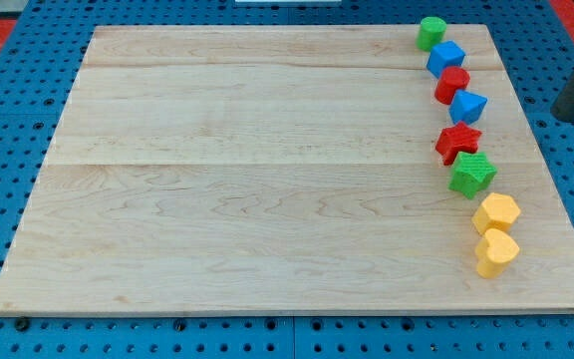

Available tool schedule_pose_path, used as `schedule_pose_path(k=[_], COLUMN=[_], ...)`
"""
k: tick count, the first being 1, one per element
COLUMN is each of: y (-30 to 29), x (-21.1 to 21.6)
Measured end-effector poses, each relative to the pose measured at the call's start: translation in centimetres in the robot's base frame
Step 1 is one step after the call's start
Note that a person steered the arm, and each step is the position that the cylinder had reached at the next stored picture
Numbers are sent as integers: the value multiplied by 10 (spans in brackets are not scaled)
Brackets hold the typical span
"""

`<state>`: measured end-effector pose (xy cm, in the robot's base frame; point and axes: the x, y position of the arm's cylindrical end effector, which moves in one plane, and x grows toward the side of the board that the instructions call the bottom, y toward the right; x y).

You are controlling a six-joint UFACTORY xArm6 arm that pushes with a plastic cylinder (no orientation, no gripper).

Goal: Point at the red star

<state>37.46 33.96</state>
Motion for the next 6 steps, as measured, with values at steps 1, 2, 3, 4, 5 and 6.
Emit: schedule_pose_path(k=[1,2,3,4,5,6], y=[-1,-2,-4,-8,-10,-47], x=[-5,-1,0,0,1,22])
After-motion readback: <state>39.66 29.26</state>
